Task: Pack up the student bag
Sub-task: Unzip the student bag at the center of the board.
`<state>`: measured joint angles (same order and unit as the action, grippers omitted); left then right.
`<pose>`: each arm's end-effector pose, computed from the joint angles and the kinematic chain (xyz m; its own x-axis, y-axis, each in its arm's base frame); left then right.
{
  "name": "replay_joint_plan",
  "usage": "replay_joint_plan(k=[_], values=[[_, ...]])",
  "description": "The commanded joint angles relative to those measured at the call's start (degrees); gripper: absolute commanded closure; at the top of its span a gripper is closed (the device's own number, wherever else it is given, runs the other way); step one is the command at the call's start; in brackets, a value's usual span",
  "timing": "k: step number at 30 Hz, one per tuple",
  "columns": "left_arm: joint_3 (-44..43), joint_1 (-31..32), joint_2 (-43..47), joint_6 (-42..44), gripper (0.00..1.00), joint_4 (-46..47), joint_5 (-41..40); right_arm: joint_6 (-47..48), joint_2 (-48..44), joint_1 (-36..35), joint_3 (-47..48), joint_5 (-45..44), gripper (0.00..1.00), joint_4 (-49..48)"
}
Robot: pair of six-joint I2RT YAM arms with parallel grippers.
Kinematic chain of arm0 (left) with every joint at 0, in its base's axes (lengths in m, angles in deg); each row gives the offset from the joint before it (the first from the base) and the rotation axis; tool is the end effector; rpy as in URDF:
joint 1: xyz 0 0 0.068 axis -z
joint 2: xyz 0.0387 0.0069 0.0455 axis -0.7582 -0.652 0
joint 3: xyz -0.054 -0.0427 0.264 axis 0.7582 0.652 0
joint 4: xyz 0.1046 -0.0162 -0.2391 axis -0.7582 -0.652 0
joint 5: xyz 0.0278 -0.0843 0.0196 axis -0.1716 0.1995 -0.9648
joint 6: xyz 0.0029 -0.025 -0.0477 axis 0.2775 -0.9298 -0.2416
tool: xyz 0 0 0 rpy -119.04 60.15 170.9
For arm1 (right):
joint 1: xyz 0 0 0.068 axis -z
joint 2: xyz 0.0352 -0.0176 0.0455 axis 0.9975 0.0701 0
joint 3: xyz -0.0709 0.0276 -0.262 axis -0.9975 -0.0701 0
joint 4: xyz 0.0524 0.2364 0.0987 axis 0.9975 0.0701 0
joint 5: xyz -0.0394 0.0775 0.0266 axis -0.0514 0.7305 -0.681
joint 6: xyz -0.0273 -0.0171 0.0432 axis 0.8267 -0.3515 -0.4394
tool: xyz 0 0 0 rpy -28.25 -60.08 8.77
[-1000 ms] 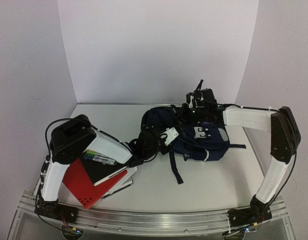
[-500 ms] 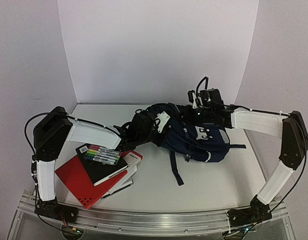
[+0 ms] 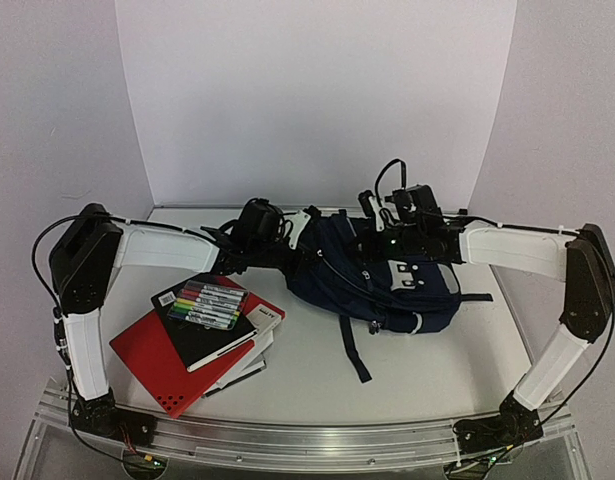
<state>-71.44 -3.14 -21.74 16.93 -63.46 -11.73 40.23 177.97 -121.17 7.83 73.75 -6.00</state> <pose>0.3028 -0.3258 0.2137 -0.3866 0.3151 -0.8668 0.8060 0.5723 -0.1514 0.3038 0.2296 0.2634 -0.6205 -0.1273 -0.7738 -0.6413 0.6502 0.4073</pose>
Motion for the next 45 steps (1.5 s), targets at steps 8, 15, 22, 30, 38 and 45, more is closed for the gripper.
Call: replay_joint_plan(k=[8, 15, 22, 30, 38, 45], values=[[-0.6, -11.0, 2.2, -4.2, 1.00, -4.4, -3.9, 5.1, -6.2, -5.3, 0.0, -0.8, 1.00, 4.6], [3.2, -11.0, 5.1, -3.9, 1.00, -1.9, 11.2, 5.5, -6.8, -8.7, 1.1, -15.3, 0.90, 3.8], [5.0, -10.9, 7.4, -5.0, 1.00, -2.8, 14.7, 11.2, -8.2, -12.6, 2.9, -20.6, 0.45, 3.5], [6.2, -10.9, 8.1, -5.6, 1.00, -2.2, 14.5, 13.3, -1.9, -16.6, 5.7, -27.6, 0.16, 3.9], [6.7, -10.9, 8.8, -6.3, 1.00, -1.7, 15.1, 12.4, 8.6, -20.6, 11.2, -37.8, 0.03, 4.7], [7.2, -10.9, 9.1, -7.1, 1.00, -1.1, 15.4, 10.9, 16.0, -21.2, 15.2, -42.0, 0.02, 6.0]])
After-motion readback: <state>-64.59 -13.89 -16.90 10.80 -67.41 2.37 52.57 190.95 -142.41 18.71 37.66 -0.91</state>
